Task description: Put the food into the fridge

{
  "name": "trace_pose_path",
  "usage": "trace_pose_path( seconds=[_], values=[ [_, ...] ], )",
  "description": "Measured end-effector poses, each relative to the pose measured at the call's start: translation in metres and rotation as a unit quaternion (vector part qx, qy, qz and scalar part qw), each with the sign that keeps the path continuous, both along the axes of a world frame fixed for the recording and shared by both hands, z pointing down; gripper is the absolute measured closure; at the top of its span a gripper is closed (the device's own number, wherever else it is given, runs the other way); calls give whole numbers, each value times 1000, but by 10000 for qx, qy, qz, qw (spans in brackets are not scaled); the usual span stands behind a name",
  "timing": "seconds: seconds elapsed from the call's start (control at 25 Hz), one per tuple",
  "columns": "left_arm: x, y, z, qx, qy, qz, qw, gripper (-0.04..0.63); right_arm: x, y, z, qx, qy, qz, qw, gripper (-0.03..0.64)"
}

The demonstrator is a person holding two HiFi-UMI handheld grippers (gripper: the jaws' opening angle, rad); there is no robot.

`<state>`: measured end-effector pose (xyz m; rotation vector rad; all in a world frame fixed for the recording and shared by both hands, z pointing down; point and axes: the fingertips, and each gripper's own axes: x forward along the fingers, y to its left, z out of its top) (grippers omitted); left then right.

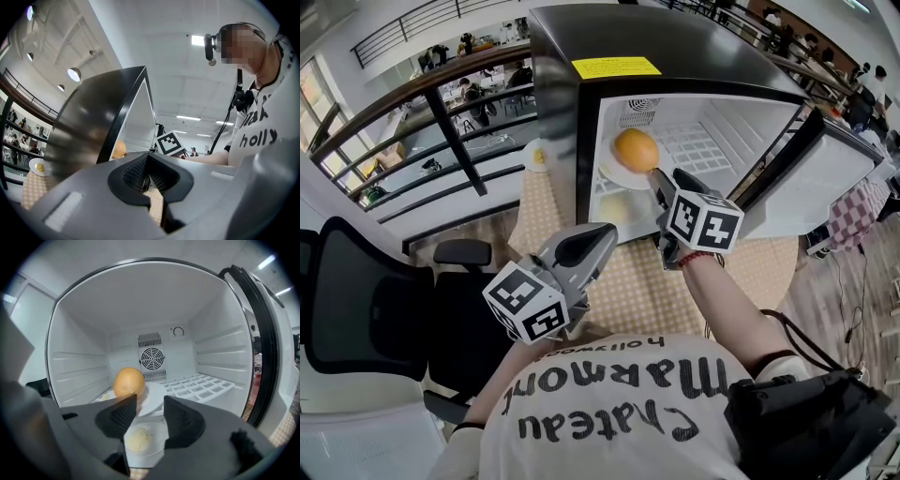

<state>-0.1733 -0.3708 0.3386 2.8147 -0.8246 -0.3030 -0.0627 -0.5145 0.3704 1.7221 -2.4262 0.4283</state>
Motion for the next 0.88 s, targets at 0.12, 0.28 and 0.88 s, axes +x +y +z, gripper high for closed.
trace_pose_path(
  seconds=[0.12, 0.28, 0.88],
  values=[
    [-1, 0, 2, -45, 16, -22, 10000, 591, 0, -1, -1, 99, 209, -16, 9997, 428],
    [-1, 0, 4, -54, -16, -35, 10000, 591, -1, -3, -1, 251, 526, -76, 9983, 428],
    [-3, 21, -2, -163, -46, -349, 9992, 591, 11, 15, -21, 514, 216, -243, 9982, 428]
  ],
)
